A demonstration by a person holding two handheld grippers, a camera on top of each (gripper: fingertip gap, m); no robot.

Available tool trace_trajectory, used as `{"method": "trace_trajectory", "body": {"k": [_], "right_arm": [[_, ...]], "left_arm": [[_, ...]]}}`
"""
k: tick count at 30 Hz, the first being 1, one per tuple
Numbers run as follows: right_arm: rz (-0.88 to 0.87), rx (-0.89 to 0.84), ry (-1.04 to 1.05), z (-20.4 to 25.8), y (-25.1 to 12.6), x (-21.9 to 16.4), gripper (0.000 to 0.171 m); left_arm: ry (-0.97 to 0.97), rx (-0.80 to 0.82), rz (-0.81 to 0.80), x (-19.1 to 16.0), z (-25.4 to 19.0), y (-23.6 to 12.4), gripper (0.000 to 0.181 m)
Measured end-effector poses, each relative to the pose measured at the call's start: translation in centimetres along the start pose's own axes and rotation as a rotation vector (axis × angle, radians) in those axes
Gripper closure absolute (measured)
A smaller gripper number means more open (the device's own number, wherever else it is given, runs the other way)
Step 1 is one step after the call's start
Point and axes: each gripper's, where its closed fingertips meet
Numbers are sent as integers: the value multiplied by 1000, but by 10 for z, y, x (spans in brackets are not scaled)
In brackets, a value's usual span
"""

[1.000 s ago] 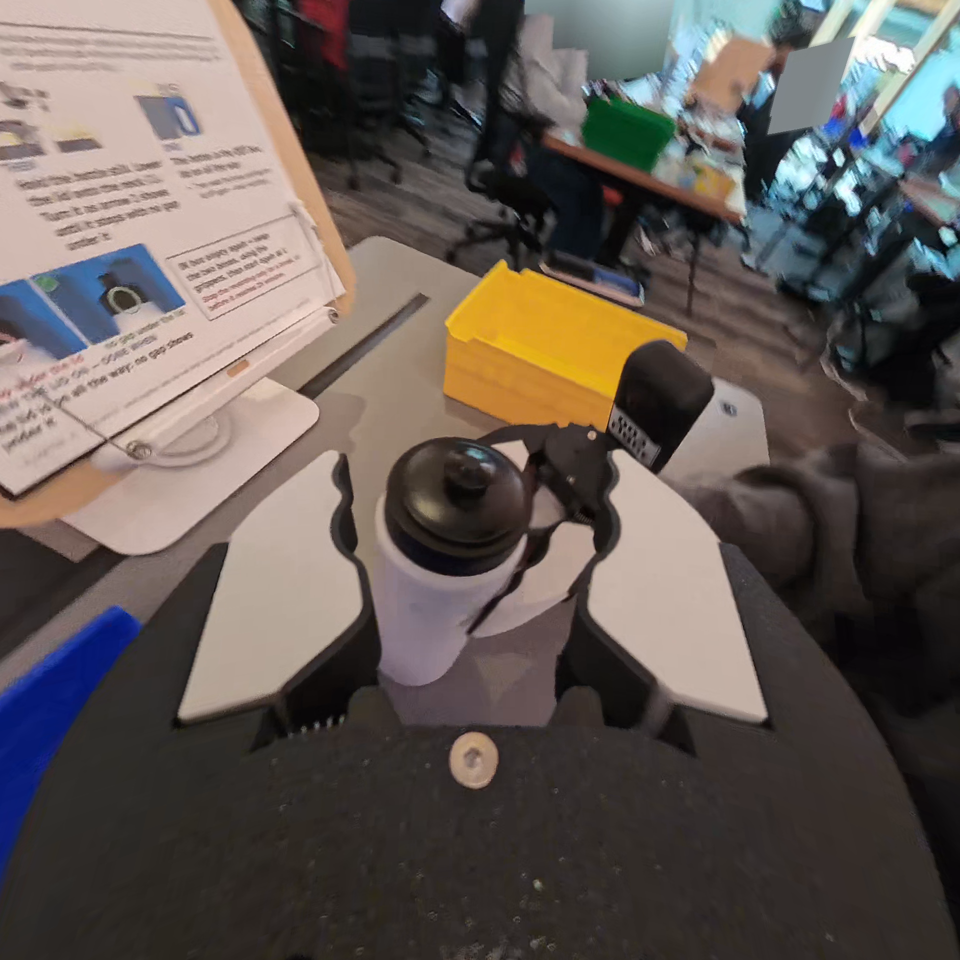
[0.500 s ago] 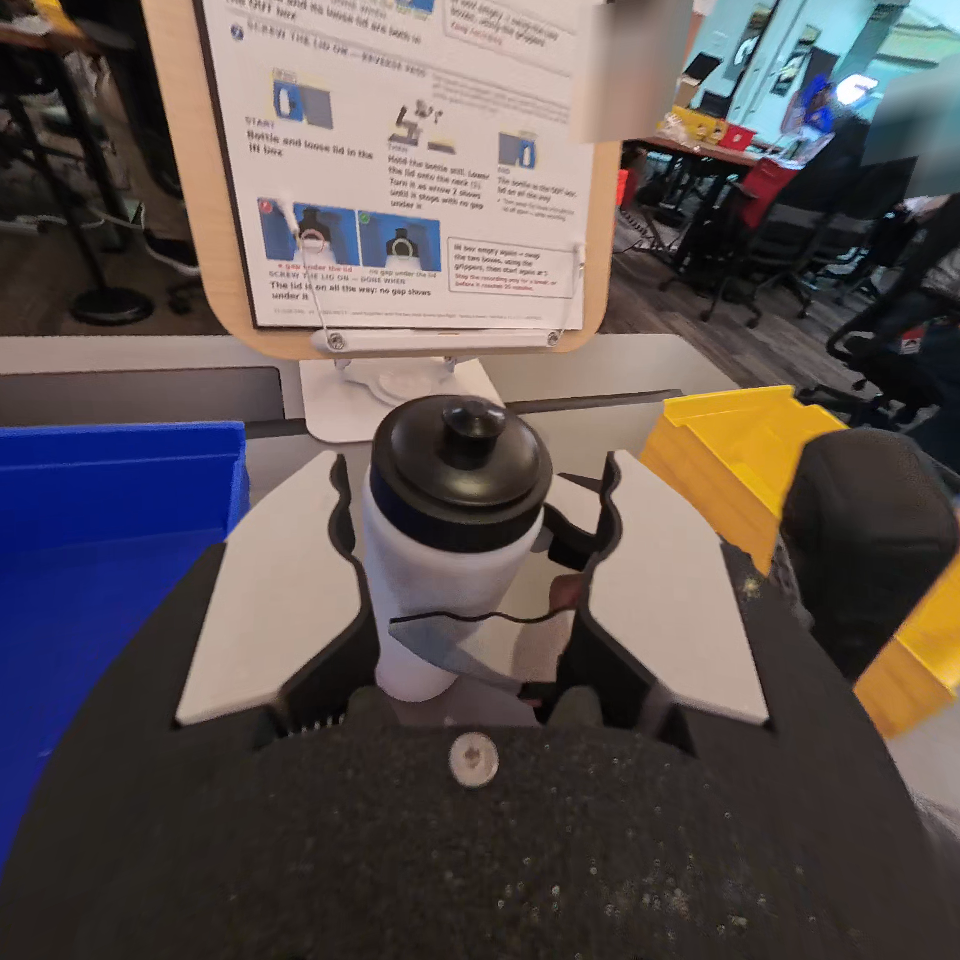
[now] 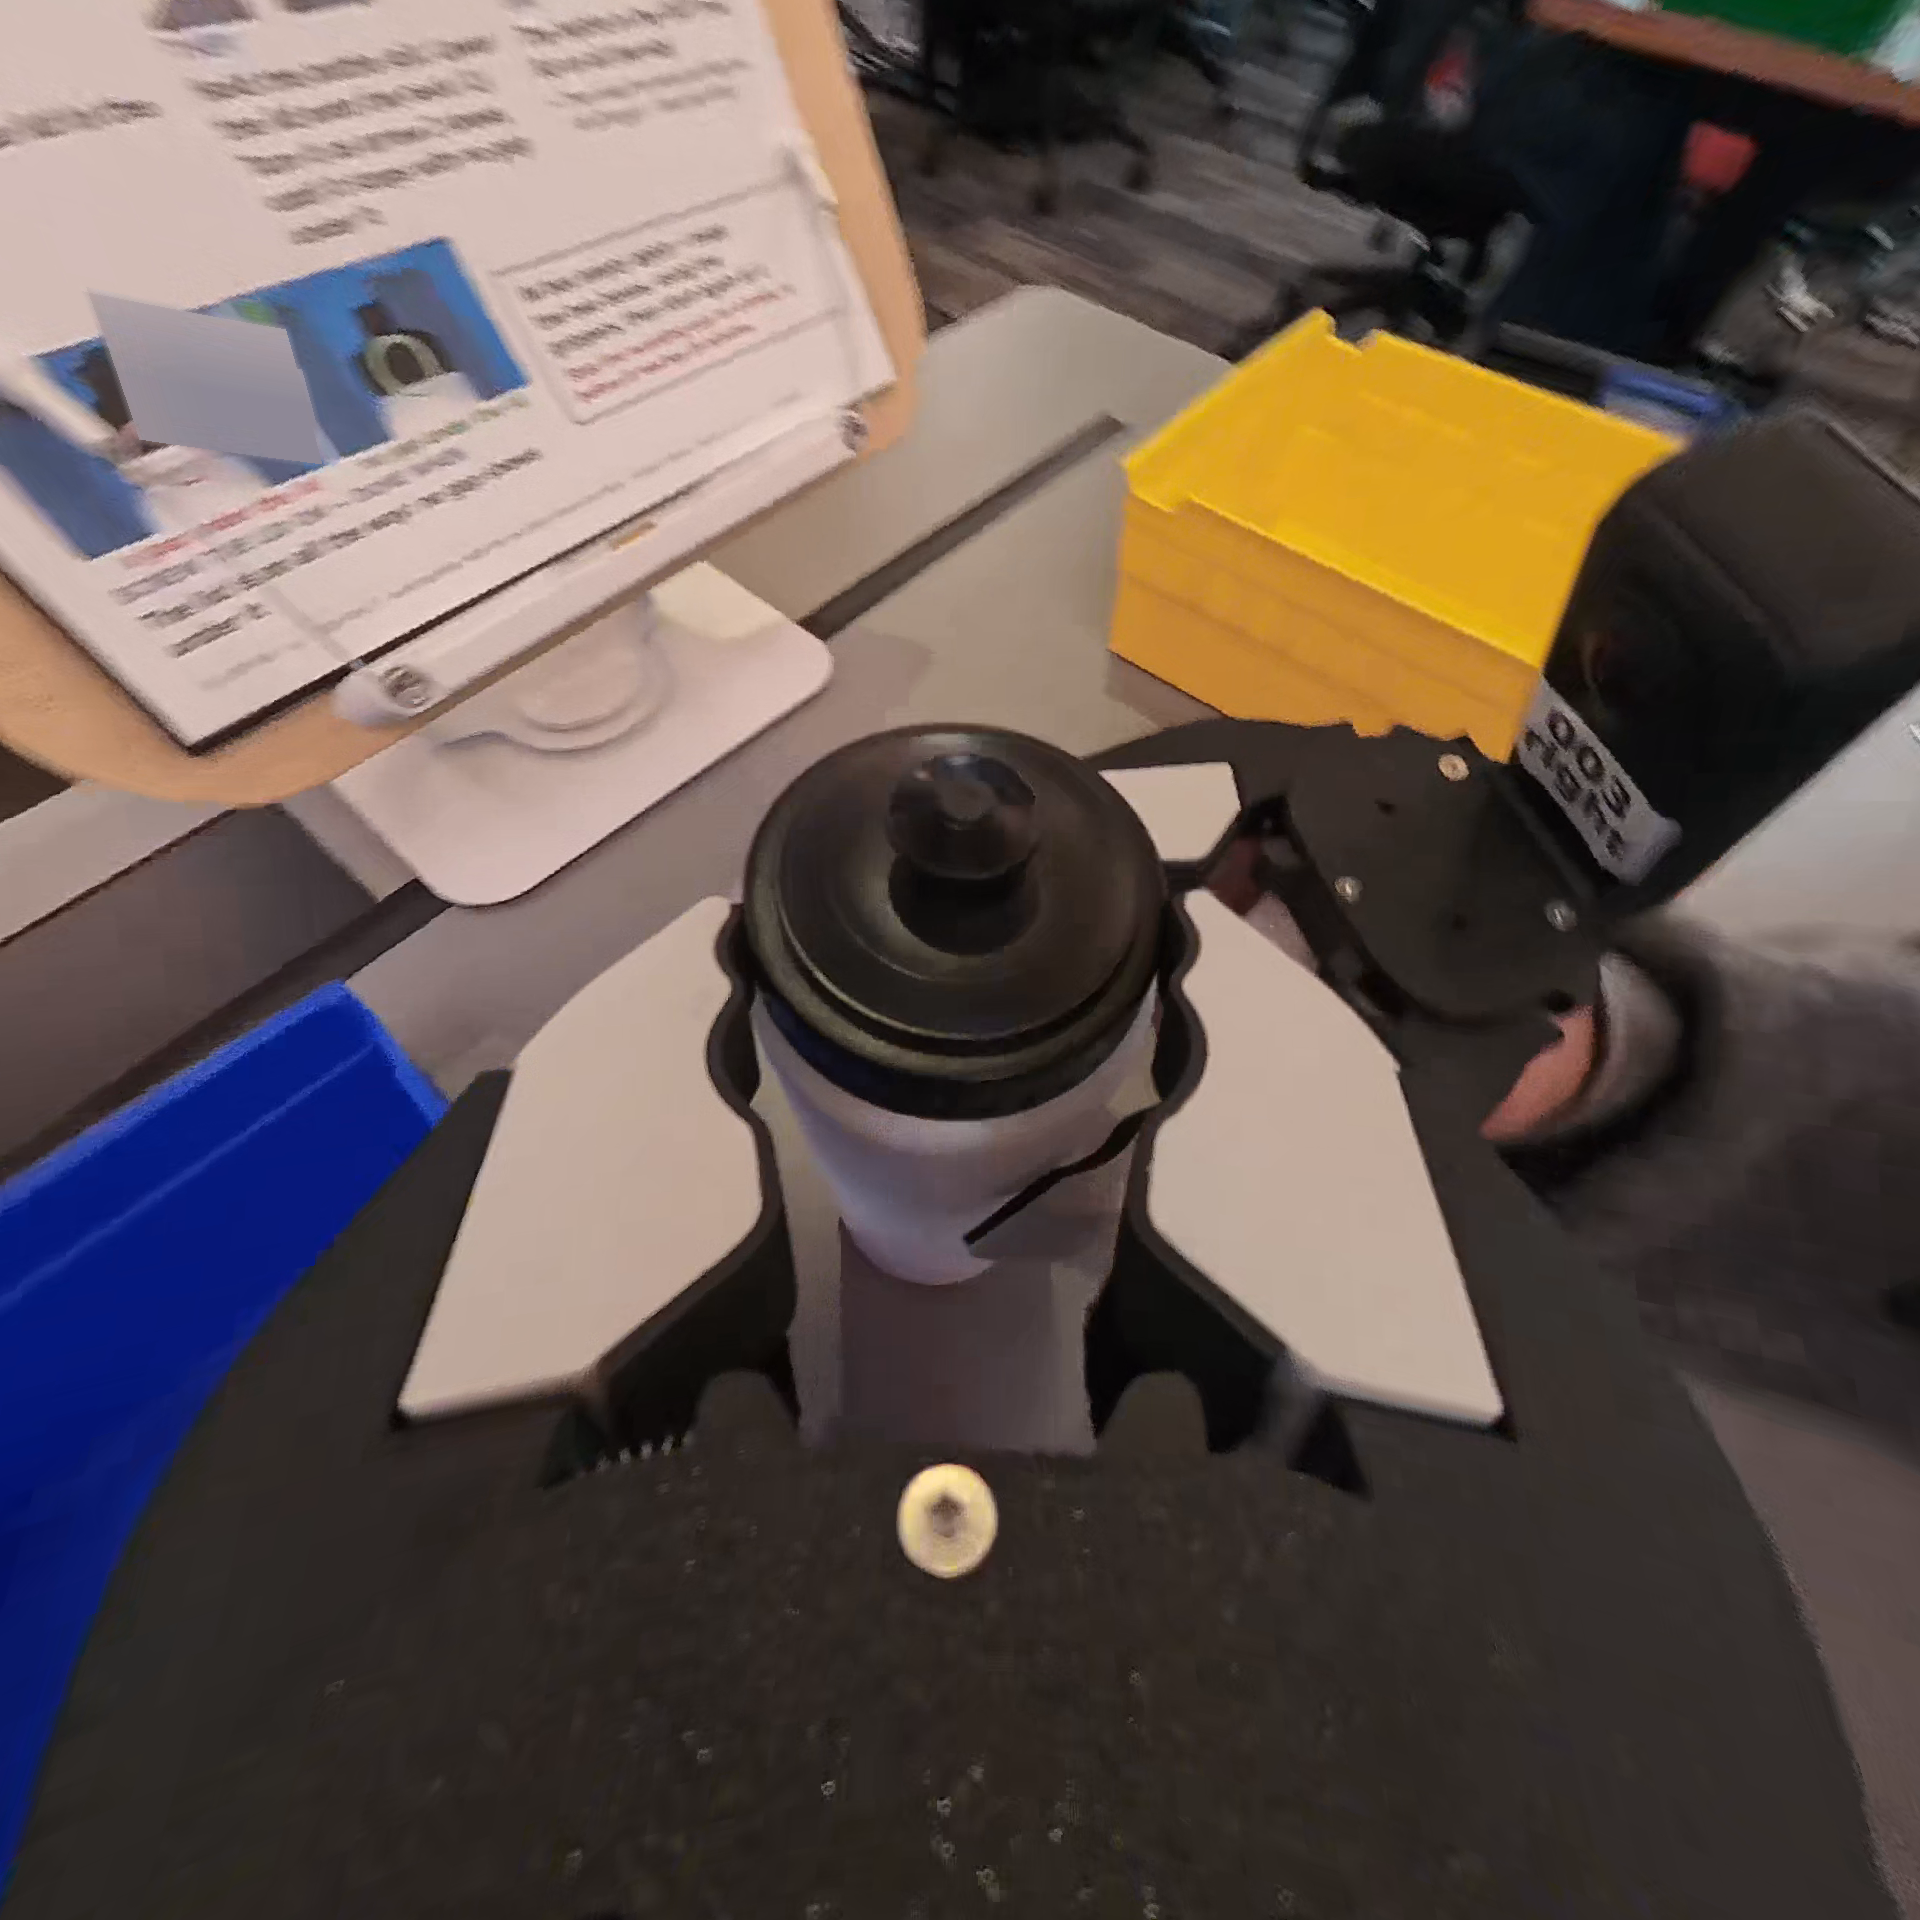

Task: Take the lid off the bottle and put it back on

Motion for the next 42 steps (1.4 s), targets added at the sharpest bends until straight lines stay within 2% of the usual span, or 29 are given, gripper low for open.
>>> {"method": "trace_trajectory", "body": {"k": [11, 19, 23, 25, 28, 29, 30, 31, 34, 38, 42], "right_arm": [[-21, 27, 12, -4, -1, -1, 89], [-4, 28, 7, -7, 0, -2, 90], [-2, 30, 9, -7, 0, -2, 90], [-7, 36, 7, -6, 0, -2, 90], [-7, 29, 2, -6, 1, -2, 89], [-10, 21, 7, -6, 1, -2, 89], [-13, 14, 13, -7, 2, -2, 89], [-16, 9, 15, -7, 2, -2, 89], [-12, -8, 12, -6, 3, -2, 89], [-7, -31, 15, -6, 3, -2, 89], [5, -51, 16, -6, 3, -2, 89]], "left_arm": [[330, -576, 292, -5, -1, -1, 109], [450, -802, 308, -7, 6, -7, 114], [438, -825, 259, -5, 7, -7, 115], [412, -808, 229, -6, 6, -8, 115], [333, -702, 169, -3, 5, -13, 117], [295, -669, 133, 1, 3, -17, 113], [251, -632, 79, 9, 0, -20, 98], [201, -576, 14, 19, -1, -21, 86], [63, -324, -96, 33, 5, -19, 76], [-31, -9, -116, 24, 4, -4, 76], [-85, 182, -112, 15, 1, 8, 81]]}}
Point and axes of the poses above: each gripper's, where its closed fingertips meet, y out along the fingers, x out of its top, z = x × y across the jaws, and after that the axes turned 12 degrees about -x, right-handed
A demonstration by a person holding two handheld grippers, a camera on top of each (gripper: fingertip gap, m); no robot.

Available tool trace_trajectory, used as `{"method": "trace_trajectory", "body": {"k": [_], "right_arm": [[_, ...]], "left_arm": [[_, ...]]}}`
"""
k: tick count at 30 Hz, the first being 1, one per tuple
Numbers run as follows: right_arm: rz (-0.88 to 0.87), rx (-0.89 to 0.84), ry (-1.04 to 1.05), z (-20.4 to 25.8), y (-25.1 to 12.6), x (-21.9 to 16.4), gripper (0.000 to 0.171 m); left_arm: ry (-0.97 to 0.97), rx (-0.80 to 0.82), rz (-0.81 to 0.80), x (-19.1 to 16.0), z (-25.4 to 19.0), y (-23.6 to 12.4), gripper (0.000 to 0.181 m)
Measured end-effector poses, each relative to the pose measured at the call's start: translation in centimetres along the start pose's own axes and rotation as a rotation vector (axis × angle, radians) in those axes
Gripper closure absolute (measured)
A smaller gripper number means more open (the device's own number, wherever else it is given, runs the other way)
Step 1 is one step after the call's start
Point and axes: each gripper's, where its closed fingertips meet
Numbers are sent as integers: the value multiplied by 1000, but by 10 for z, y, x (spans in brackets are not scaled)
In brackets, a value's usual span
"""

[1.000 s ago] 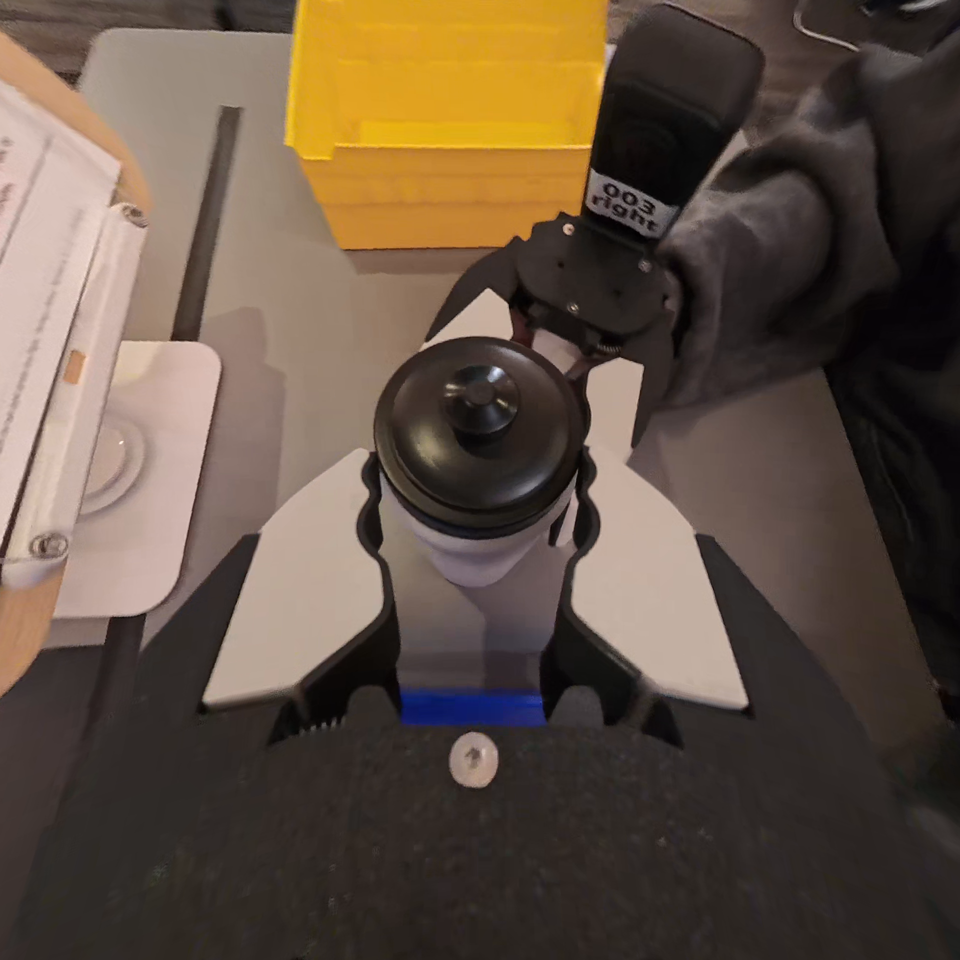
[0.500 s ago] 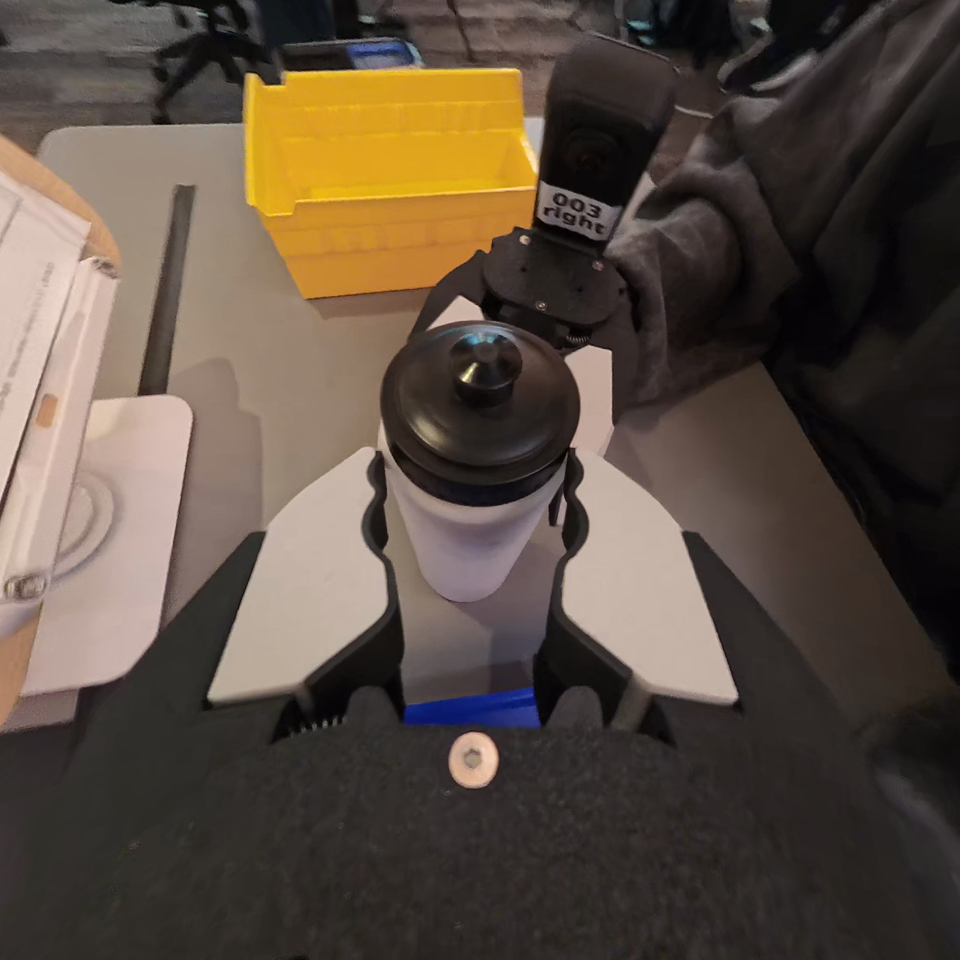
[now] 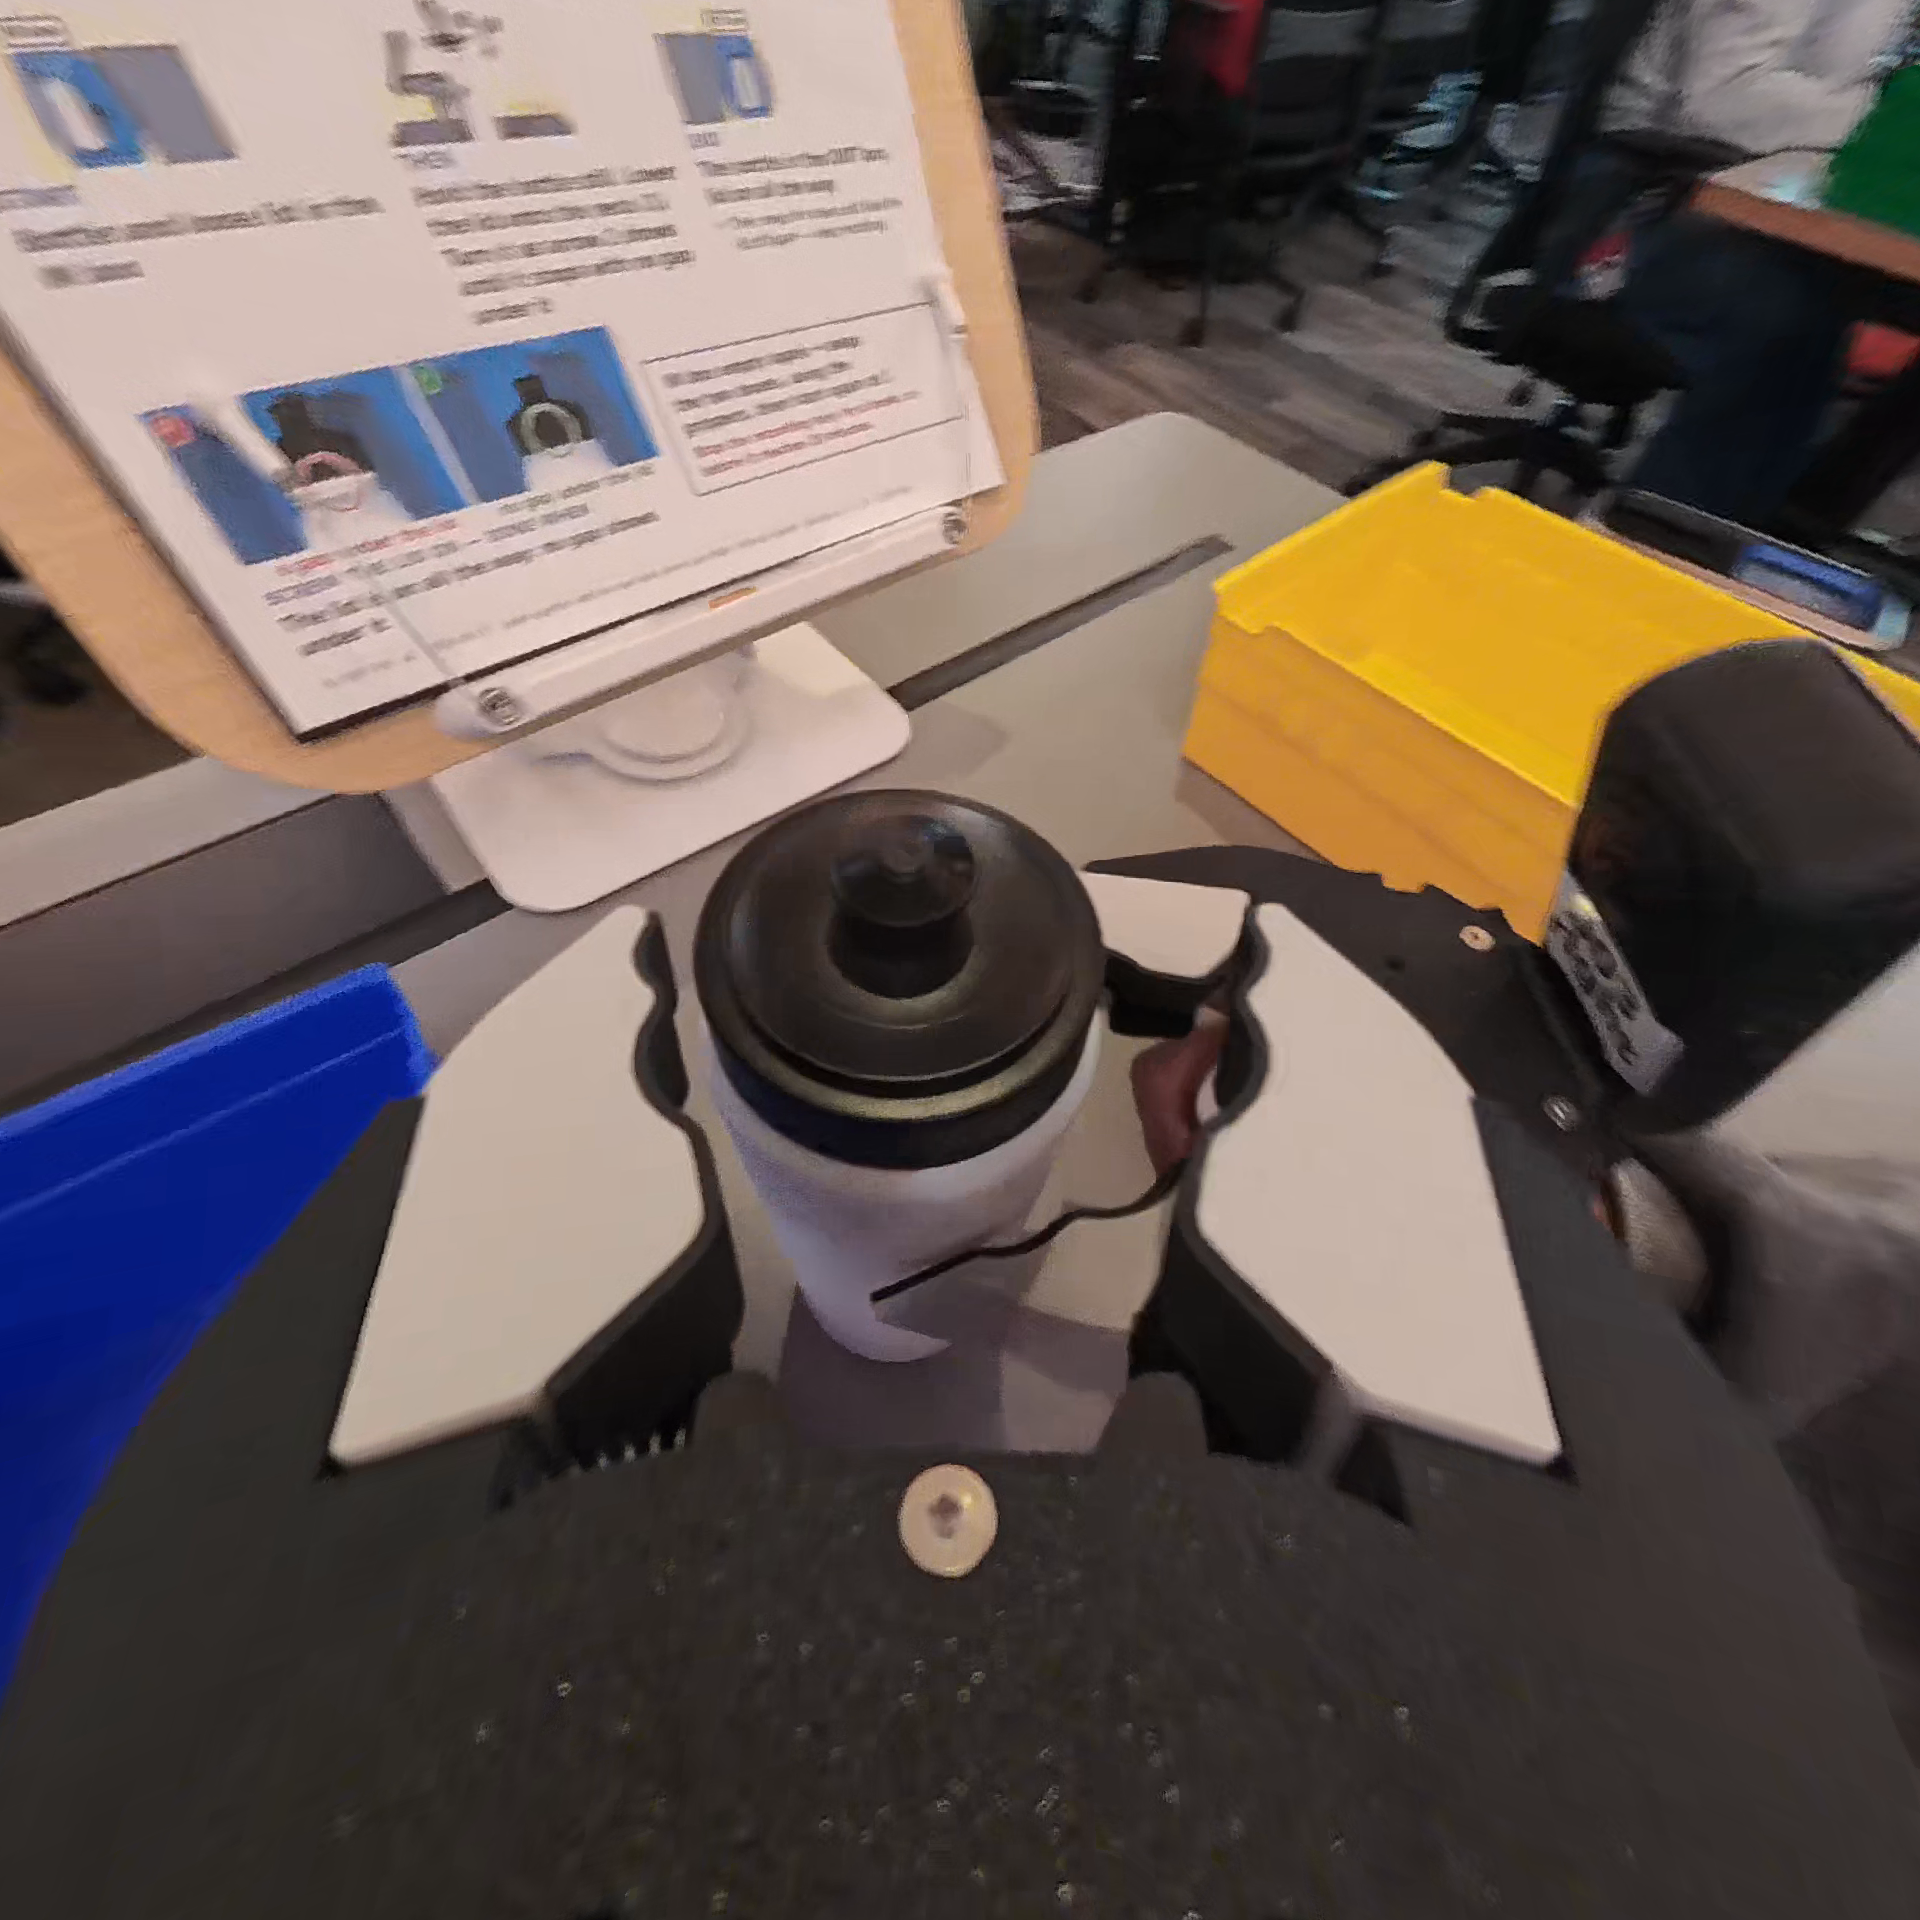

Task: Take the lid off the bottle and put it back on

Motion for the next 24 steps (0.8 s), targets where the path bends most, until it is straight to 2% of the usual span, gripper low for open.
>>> {"method": "trace_trajectory", "body": {"k": [3, 4, 15, 24], "right_arm": [[4, 0, -3, 1, 0, 0, 89], [5, 1, -4, 2, 0, 0, 89], [-11, 14, -16, 3, 0, 0, 90], [-9, 27, -20, 4, 0, 0, 90]], "left_arm": [[-62, 89, 6, -4, 7, 3, 92], [-76, 118, 6, -4, 12, 1, 104], [6, -40, 52, -6, 9, 0, 104], [104, -237, 104, -9, 5, -2, 104]]}}
Point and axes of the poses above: each gripper's, where its closed fingertips meet, y out along the fingers, x out of its top, z = x × y across the jaws, and after that the axes turned 12 degrees about -x, right-handed
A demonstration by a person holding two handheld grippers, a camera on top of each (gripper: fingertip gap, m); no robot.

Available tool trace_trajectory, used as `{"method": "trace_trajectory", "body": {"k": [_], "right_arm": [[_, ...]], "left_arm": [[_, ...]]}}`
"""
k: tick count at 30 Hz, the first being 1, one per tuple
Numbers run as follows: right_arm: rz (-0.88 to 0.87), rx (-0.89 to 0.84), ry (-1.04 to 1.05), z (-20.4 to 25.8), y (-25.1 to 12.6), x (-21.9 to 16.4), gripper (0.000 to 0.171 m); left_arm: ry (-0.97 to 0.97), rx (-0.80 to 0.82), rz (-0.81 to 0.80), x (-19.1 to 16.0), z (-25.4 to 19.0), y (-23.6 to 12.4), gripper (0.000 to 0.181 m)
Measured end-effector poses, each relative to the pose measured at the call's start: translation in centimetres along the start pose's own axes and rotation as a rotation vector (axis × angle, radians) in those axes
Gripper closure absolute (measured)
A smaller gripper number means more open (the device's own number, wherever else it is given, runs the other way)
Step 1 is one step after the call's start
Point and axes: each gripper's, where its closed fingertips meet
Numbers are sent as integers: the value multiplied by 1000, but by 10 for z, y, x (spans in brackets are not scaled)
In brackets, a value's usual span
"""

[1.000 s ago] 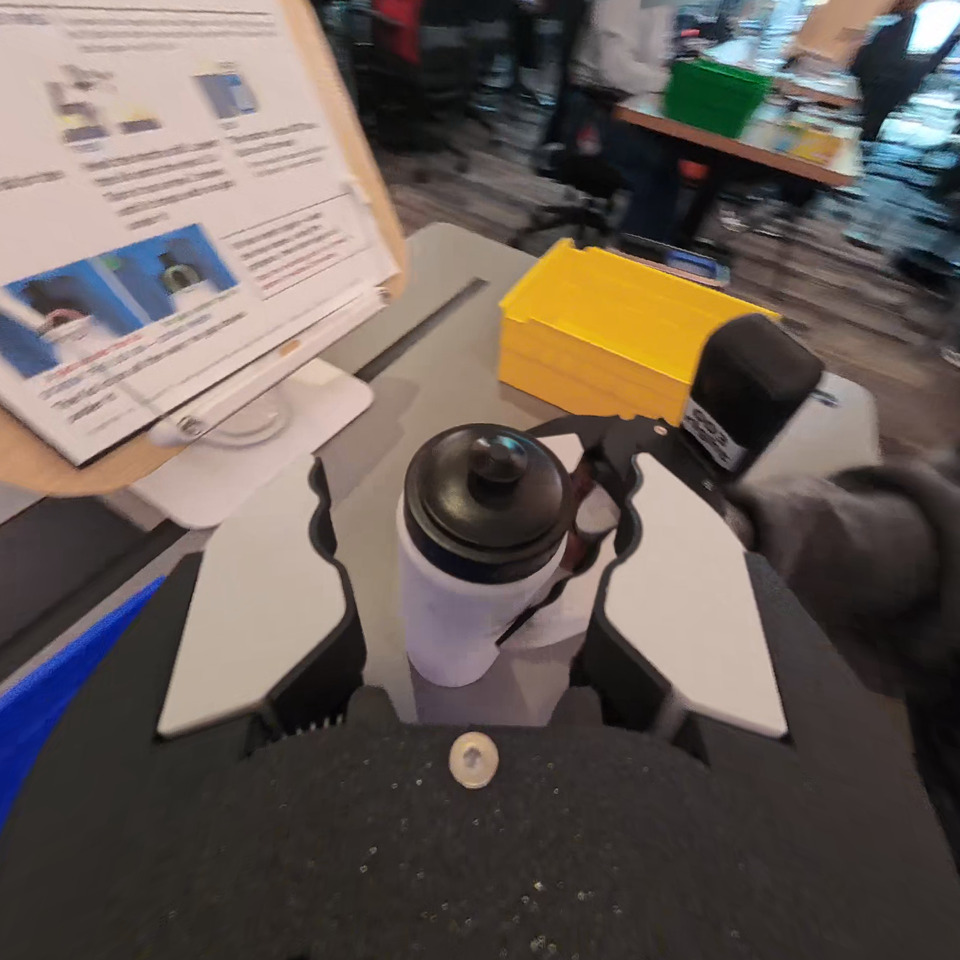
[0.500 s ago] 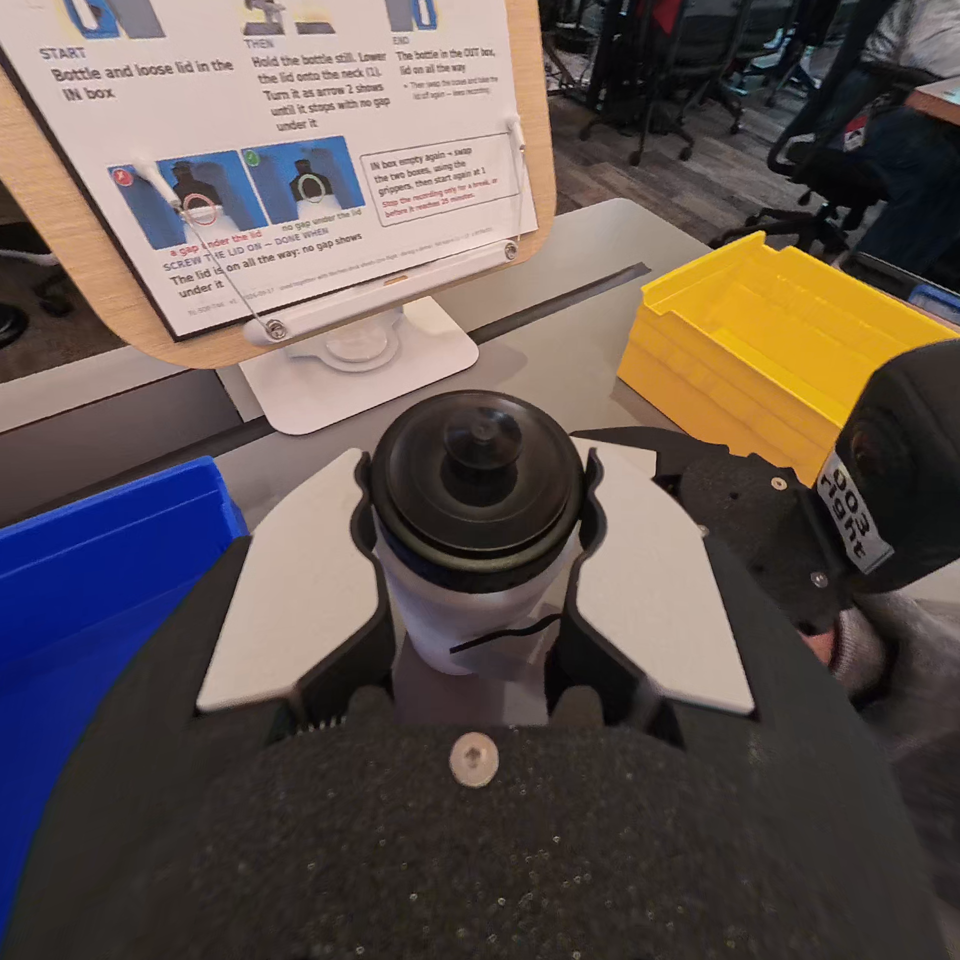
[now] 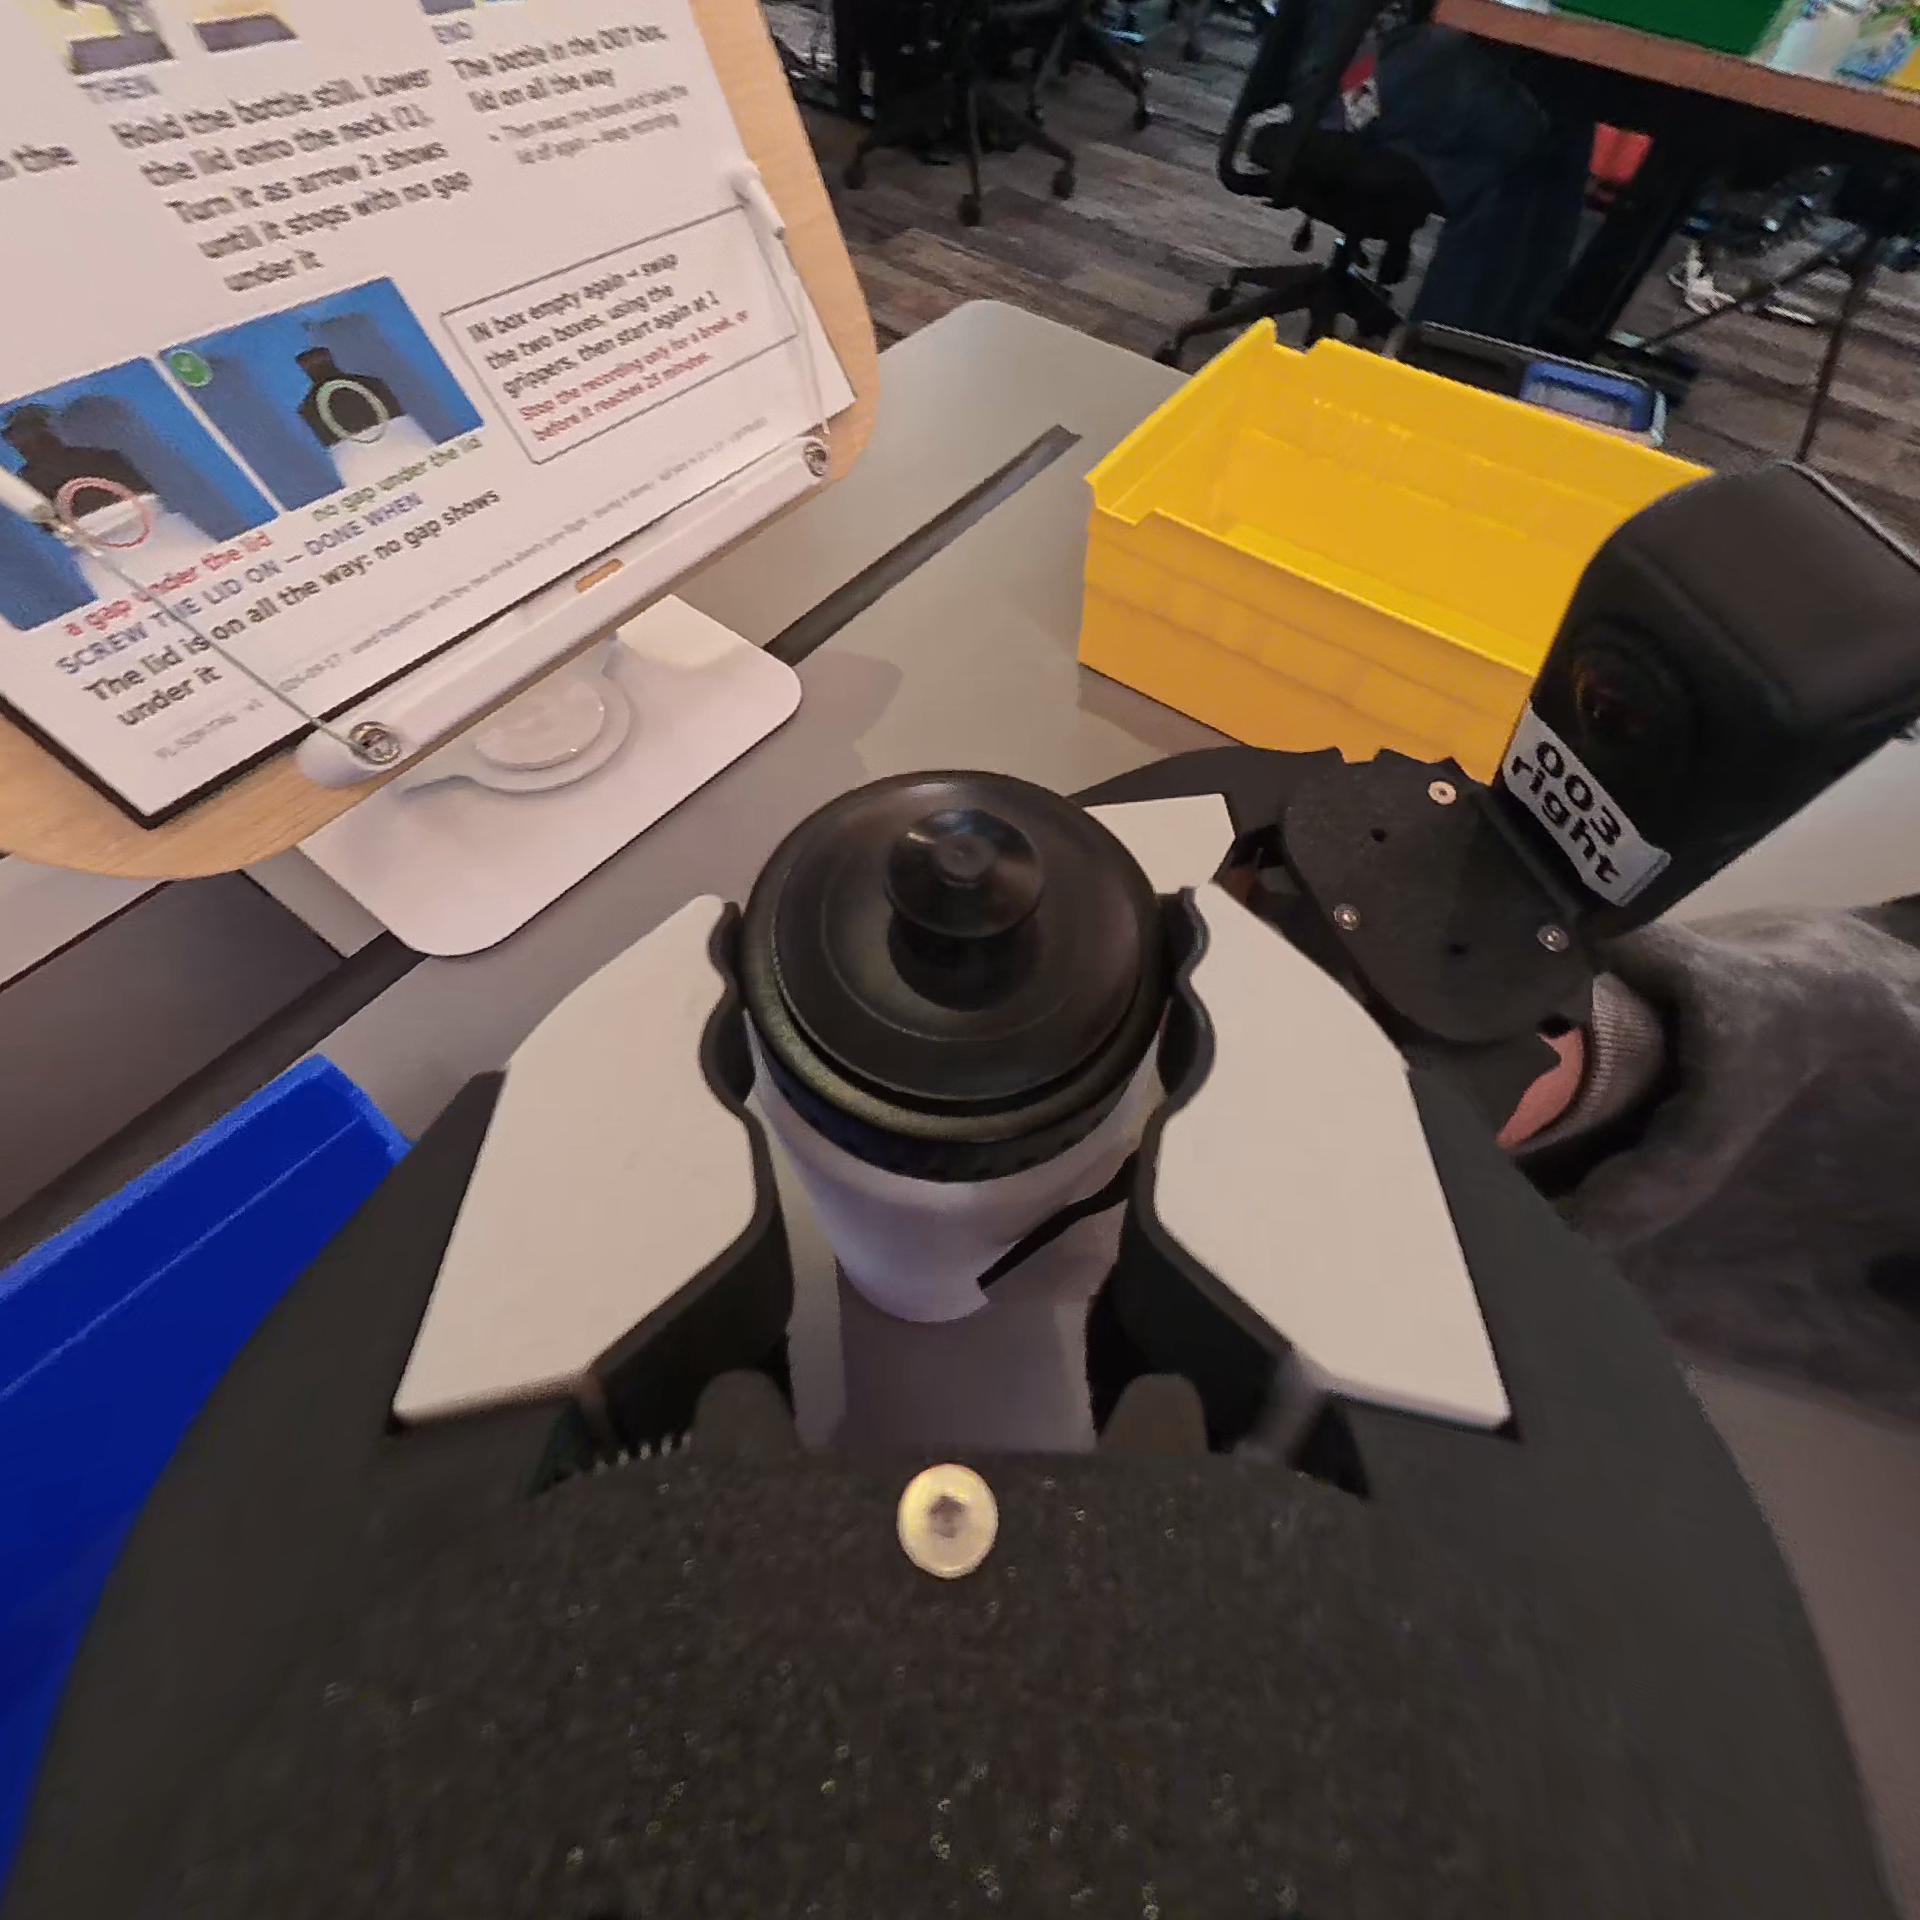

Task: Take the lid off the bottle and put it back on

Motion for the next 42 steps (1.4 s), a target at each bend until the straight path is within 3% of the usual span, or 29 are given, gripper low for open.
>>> {"method": "trace_trajectory", "body": {"k": [15, 22, 29, 32, 37, 42], "right_arm": [[-9, 20, -21, 4, 0, 1, 90], [-25, 109, 28, 2, -2, 0, 91], [-32, 113, 39, 2, -1, 1, 91], [-35, 110, 35, 3, 0, 1, 91], [-40, 65, 32, 3, 2, 1, 91], [-48, 67, 60, 1, 2, 1, 91]], "left_arm": [[277, -557, 192, -8, -13, -6, 104], [359, -786, 308, -9, -16, -4, 104], [387, -940, 243, -7, -18, -5, 104], [368, -892, 195, -6, -20, -6, 104], [194, -614, -1, 19, -22, -16, 90], [-5, -115, -168, 30, -4, -21, 80]]}}
Point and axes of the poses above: each gripper's, where its closed fingertips meet, y out along the fingers, x out of its top, z = x × y across the jaws, and after that the axes turned 12 degrees about -x, right-handed
